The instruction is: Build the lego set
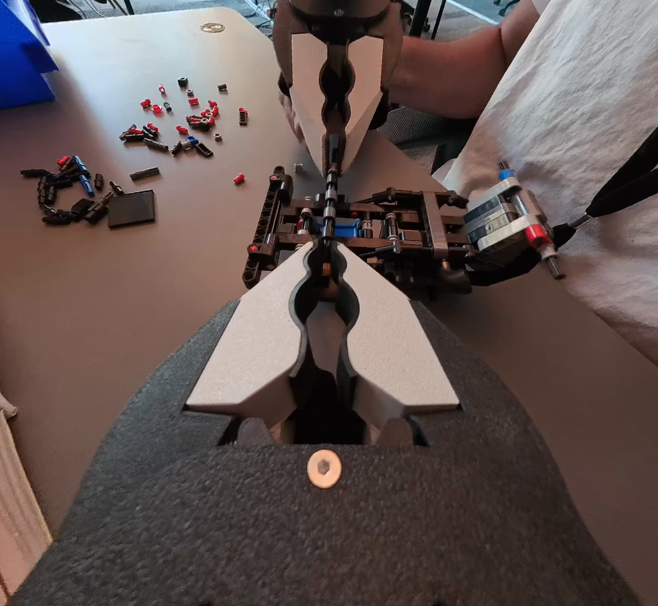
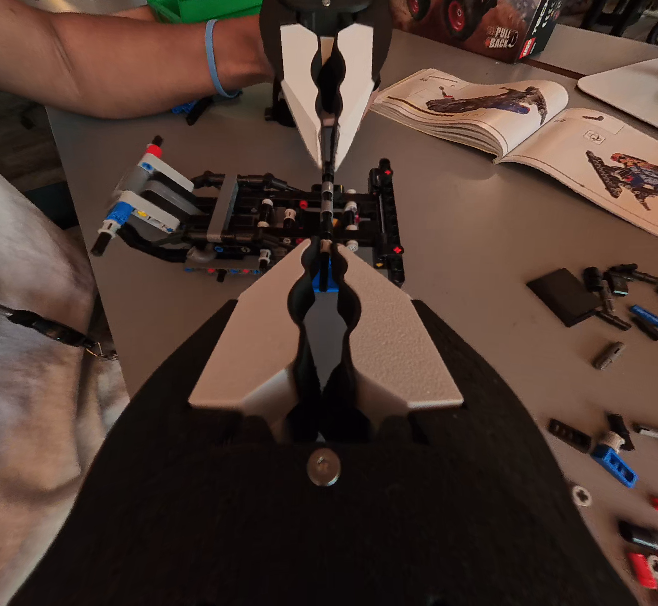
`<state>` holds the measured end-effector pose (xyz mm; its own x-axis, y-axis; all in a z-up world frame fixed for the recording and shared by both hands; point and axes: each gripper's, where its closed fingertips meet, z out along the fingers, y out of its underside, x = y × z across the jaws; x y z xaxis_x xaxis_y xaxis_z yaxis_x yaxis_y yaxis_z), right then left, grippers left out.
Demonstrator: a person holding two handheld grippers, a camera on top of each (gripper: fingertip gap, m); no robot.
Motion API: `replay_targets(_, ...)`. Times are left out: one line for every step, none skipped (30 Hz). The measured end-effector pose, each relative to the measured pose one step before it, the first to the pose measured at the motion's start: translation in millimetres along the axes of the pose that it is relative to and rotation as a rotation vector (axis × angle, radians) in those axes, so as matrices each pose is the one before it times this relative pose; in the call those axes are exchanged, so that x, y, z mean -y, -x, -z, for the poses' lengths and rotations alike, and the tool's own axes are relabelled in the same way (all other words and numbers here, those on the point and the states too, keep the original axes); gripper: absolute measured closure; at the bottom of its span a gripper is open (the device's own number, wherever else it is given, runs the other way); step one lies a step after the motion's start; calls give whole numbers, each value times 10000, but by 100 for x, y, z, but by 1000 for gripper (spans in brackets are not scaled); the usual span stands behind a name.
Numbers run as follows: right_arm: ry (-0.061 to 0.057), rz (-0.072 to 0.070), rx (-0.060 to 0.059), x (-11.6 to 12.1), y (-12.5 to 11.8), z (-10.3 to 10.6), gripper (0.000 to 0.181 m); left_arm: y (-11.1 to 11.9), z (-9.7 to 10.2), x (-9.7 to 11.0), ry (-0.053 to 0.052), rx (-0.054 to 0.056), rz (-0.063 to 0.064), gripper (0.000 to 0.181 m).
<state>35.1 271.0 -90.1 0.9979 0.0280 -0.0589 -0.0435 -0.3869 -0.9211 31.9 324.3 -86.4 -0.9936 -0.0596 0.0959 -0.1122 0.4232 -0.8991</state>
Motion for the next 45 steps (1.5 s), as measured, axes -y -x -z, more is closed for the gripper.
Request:
replay_targets(-121, -66, 49, 61, 73, 2, 176, -21, -24, -102, 28, -43, 12, 179)
replay_targets(-68, -106, 111, 64, 99, -22, 177, -5, 18, -92, 88, 33, -103, 179)
replay_targets(35, 11, 14, 48, -15, -22, 177, -50, 57, -45, 66, 28, -107, 179)
replay_targets(90, 113, -74, 21, -41, -34, 177, -108, 32, -48, 7, -58, 2, 179)
replay_targets(85, 48, 13, -20, 65, -10, 177, -51, -14, -21, -34, -45, 35, 179)
replay_targets(62, -38, 36, -15, 60, 32, 177, -52, -23, -9, -28, -61, 45, 179)
replay_targets(9, 11, 34, -13, 72, 27, 177, -23, -10, 3, -15, -43, 21, 179)
replay_targets(-10, 7, -2, -48, 12, 31, 177, -15, -7, 37, -2, -5, -21, 179)
replay_targets(-5, 52, -41, -43, -3, 47, 177, -39, -18, 28, -6, -32, 3, 179)
replay_targets(7, 33, -26, -38, 22, 33, 177, -17, -19, 21, -29, -26, 18, 179)
replay_targets(36, -46, 5, -48, 30, 48, 177, 21, -25, -2, -10, 22, -12, 179)
replay_targets(23, 28, -63, -6, -25, 46, 177, 2, -3, -1, 14, -9, 4, 179)
replay_targets(-7, 12, -38, -7, 18, -4, 177, 48, -9, 11, -8, -8, 31, 179)
replay_targets(-17, -51, 38, -34, 19, 31, 177, 34, 2, 1, 2, 7, 23, 179)
replay_targets(-32, -11, -1, -2, -13, 13, 177, -23, 14, 4, 8, 6, 0, 179)
replay_targets(4, -17, 29, -39, 13, 34, 177, -11, 16, 5, -15, 9, -8, 180)
replay_targets(49, 35, -4, -62, -7, 91, 177, 232, 179, -282, 140, 125, 3, 181)
replay_targets(132, 53, -83, -227, -159, 371, 177, 779, 660, -865, 345, 397, 33, 181)
replay_targets(28, -87, -255, -264, -627, 735, 177, 673, 1043, -116, -253, 235, 245, 181)
replay_targets(-123, -242, -220, -162, -764, 844, 177, -67, 651, 1474, -882, -153, 298, 181)
replay_targets(-310, -237, -22, 136, -461, 491, 178, -835, -537, 1315, -240, -245, -258, 181)
replay_targets(-50, -82, 118, 56, -9, -318, 179, -416, -1058, 40, 660, 47, -605, 181)
replay_targets(144, 264, 14, 71, 245, -542, 178, 63, -581, 4, 417, 93, -247, 181)
replay_targets(173, 264, 97, 123, 479, -354, 178, 253, 6, 321, -99, 48, 86, 181)
replay_targets(159, 220, 143, -13, 447, -144, 178, 309, 272, -43, -46, 75, 125, 181)
replay_targets(90, 115, -4, -88, 65, 88, 178, 397, 291, -403, 149, 209, 55, 181)
replay_targets(-1, -58, 41, -86, -77, 152, 178, 216, 156, -256, 63, 172, -6, 181)
replay_targets(-77, -116, 81, -56, -93, 89, 178, -222, -73, -32, -45, -65, -10, 181)
replay_targets(-68, -131, 76, -9, -102, 26, 178, -26, -300, -115, 50, 54, -23, 180)
replay_targets(-30, -36, 41, 35, -58, -31, 178, 119, -394, -194, 102, 102, 21, 166)
replay_targets(24, 18, 13, 36, -4, -39, 178, 26, -375, -165, 63, -36, 139, 154)
replay_targets(52, 37, -14, 31, -15, -28, 178, 233, -284, -152, 45, 20, 193, 147)
replay_targets(45, 31, -27, 31, -29, -36, 178, 314, -190, -77, -14, 51, 177, 142)
replay_targets(28, 37, -29, 33, -28, -48, 178, 141, -163, 9, -55, -55, 132, 142)
replay_targets(20, 8, -9, 24, -10, -51, 178, 26, -169, 102, -59, -93, 60, 142)
replay_targets(21, 16, 48, 22, 54, -49, 178, -63, -168, 92, -9, -106, -44, 143)
replay_targets(28, 34, 34, 39, 2, -52, 178, -1, -159, -29, 122, -55, -107, 147)
replay_targets(35, 70, 28, 57, -33, -80, 178, 25, -122, -42, 178, -52, -103, 149)
replay_targets(68, 87, 47, 50, -42, -91, 178, -114, -107, 46, 170, -162, -85, 153)
replay_targets(77, 82, 45, 56, -85, -94, 178, -123, -87, 23, 250, -185, -97, 160)
replay_targets(68, 59, 81, 52, -70, -104, 178, -133, -66, -108, 373, -174, -138, 162)
replay_targets(53, 34, 117, 46, -62, -98, 178, -42, -94, -399, 602, -118, -208, 167)
replay_targets(41, 11, 99, 54, -72, -86, 178, 88, -88, -403, 668, -20, -252, 166)
replay_targets(29, 18, 94, 70, -63, -72, 178, 4, -19, -16, 463, -61, -220, 167)
replay_targets(77, 18, 48, 4, -119, -37, 178, -67, 0, -61, 528, -87, -230, 166)
